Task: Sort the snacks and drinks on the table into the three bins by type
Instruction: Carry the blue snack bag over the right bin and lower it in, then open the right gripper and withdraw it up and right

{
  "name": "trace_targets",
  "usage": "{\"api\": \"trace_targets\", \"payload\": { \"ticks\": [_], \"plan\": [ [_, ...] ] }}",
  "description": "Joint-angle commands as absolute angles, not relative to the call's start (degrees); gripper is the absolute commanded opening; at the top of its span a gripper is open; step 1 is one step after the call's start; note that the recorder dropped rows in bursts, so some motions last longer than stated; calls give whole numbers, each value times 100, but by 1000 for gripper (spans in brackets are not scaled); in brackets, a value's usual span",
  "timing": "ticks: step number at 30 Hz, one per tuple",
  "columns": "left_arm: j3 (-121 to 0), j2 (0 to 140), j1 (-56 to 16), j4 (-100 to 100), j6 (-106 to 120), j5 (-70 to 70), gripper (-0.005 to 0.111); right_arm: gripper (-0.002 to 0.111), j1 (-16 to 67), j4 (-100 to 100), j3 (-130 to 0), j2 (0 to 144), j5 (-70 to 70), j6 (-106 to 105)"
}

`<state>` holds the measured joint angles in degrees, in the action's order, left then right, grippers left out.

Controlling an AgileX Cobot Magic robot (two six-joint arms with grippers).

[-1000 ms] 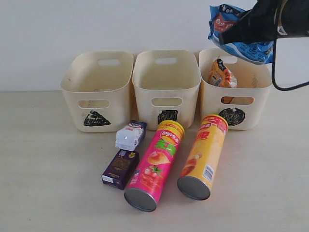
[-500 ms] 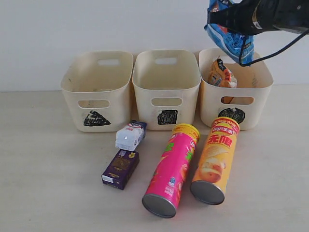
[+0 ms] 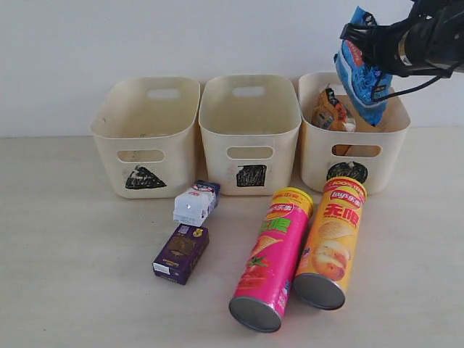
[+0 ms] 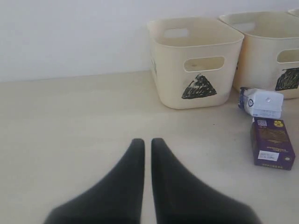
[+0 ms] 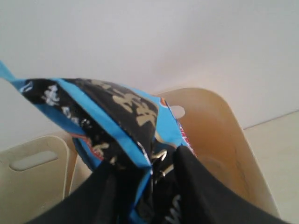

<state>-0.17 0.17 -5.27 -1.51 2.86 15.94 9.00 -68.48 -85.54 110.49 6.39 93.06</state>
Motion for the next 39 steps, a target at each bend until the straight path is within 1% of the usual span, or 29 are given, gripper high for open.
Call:
{"api": "trace_targets", "payload": {
  "ticks": [1, 2, 3, 4, 6, 7, 8, 9, 12, 14, 16, 17, 18, 19, 20, 21, 25, 27, 28, 30, 35, 39],
  "plan": [
    [0, 0, -561, -212, 307, 1552, 4, 1, 851, -6666, -8643, 11157, 602, 9753],
    [0, 0, -561, -212, 307, 1552, 4, 9, 851, -6626, -8632, 11184, 725, 9753],
    [0, 0, -561, -212, 307, 1552, 4, 20, 851, -6626, -8593, 11193, 827, 9712],
    [0, 0, -561, -212, 307, 1552, 4, 34, 851, -6626, -8568, 11193, 987, 9683],
    [0, 0, -561, -212, 307, 1552, 4, 57, 851, -6626, -8528, 11193, 1124, 9552],
    [0, 0, -561, -212, 307, 1552, 4, 73, 851, -6626, -8528, 11193, 1155, 9368],
    [0, 0, -561, -212, 307, 1552, 4, 79, 851, -6626, -8528, 11193, 1155, 9296],
    [0, 0, -561, -212, 307, 1552, 4, 82, 861, -6568, -8528, 11193, 1155, 9284],
    [0, 0, -561, -212, 307, 1552, 4, 79, 861, -6470, -8519, 11193, 1155, 9095],
    [0, 0, -561, -212, 307, 1552, 4, 74, 861, -6470, -8519, 11193, 1132, 8733],
    [0, 0, -561, -212, 307, 1552, 4, 62, 861, -6461, -8519, 11170, 1088, 8246],
    [0, 0, -561, -212, 307, 1552, 4, 54, 873, -6430, -8506, 11146, 1079, 8005],
    [0, 0, -561, -212, 307, 1552, 4, 37, 916, -6416, -8462, 11077, 1122, 7555],
    [0, 0, -561, -212, 307, 1552, 4, 27, 966, -6416, -8448, 11045, 1164, 7328],
    [0, 0, -561, -212, 307, 1552, 4, 7, 1022, -6416, -8448, 10966, 1314, 7037],
    [0, 0, -561, -212, 307, 1552, 4, 0, 1057, -6416, -8448, 10895, 1395, 6841],
    [0, 0, -561, -212, 307, 1552, 4, 0, 1326, -6393, -8448, 10596, 2343, 5575],
    [0, 0, -561, -212, 307, 1552, 4, 0, 1464, -6229, -8448, 10470, 3132, 4419],
    [0, 0, -561, -212, 307, 1552, 4, 0, 1483, -5832, -8459, 10417, 3525, 3526],
    [0, 0, -561, -212, 307, 1552, 4, 0, 1483, -5095, -8460, 10370, 4002, 2379],
    [0, 0, -561, -212, 307, 1552, 4, 0, 1162, -3440, -8460, 10240, 5187, 508],
    [0, 0, -561, -212, 307, 1552, 4, 0, 566, -2203, -8460, 10000, 6139, -248]
  ]
}}
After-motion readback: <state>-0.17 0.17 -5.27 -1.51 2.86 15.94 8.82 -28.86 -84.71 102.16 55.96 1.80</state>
